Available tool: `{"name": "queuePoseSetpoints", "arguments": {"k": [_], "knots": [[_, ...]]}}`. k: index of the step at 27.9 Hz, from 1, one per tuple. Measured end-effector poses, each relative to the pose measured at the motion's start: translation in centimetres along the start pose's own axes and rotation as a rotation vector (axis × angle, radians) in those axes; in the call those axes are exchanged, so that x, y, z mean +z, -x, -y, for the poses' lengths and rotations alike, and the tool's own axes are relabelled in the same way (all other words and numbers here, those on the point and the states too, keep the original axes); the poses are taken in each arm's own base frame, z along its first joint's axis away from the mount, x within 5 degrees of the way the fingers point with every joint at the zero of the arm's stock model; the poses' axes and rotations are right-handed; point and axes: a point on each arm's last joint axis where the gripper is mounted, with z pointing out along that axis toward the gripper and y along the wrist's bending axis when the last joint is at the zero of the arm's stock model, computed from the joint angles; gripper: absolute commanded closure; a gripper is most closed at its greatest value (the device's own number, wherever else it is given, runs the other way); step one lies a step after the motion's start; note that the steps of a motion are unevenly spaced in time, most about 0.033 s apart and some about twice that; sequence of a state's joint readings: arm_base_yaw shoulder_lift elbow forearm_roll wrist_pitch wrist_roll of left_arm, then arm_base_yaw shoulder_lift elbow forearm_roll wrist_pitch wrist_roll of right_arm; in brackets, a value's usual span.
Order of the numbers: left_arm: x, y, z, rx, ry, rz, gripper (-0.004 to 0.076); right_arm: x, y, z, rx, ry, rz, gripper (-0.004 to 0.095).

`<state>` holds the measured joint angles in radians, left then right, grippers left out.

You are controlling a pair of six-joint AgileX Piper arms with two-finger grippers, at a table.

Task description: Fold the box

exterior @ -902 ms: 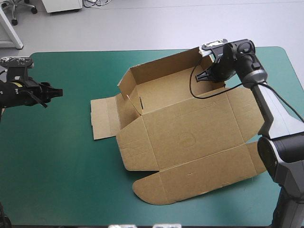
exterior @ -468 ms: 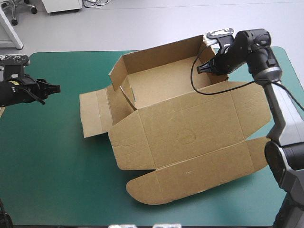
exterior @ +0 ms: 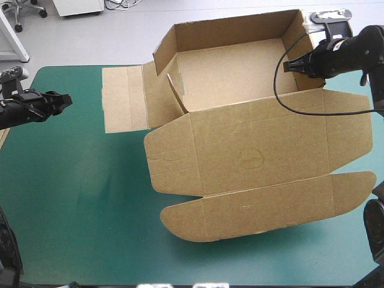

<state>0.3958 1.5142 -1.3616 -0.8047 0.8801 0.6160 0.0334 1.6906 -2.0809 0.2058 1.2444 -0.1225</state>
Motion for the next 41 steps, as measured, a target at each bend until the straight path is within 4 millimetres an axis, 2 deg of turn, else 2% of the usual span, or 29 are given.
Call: {"name": "queuePoseSetpoints", "arguments": {"k": [3,9,13,19,23,29,34,37,41], "knots": [[2.6,-0.5,-1.1,-0.05,-0.07,-0.041,0.0425,-0.8,0.0,0.2,0.004,-0.001,0.017,0.0927],[7.8,-2.0,-3.0,-0.176,-0.264,-0.099,0.0444,-1.0,0.1,-0.1,0.0,0.025,0.024,0.0927],[10.5,-3.1,-3.6,-0.266,-0.431,-0.125,0.0552,-1.0,0.1,-0.3,0.003,0.05,0.028,0.0927],[14.0,-5.0,-3.8,-0.334,-0.542,-0.166,0.0718,-1.0,0.1,-0.5,0.008,0.069,0.03,0.0927],[16.0,-5.4,-2.1,-0.371,-0.621,-0.151,0.0734,-1.0,0.2,-0.9,0.022,0.113,0.036,0.0927],[17.2,-5.1,2.7,-0.388,-0.746,-0.128,0.0734,-1.1,0.2,-1.1,0.027,0.145,0.041,0.0926],[17.0,-4.9,4.8,-0.374,-0.789,-0.127,0.0734,-1.1,0.2,-1.0,0.011,0.131,0.04,0.0926],[15.8,-4.2,5.6,-0.348,-0.801,-0.104,0.0733,-1.0,0.2,-0.8,0.003,0.107,0.037,0.0926],[12.8,-2.5,7.1,-0.297,-0.825,-0.051,0.0733,-0.1,0.2,-0.6,0.008,0.111,0.018,0.0926]]}}
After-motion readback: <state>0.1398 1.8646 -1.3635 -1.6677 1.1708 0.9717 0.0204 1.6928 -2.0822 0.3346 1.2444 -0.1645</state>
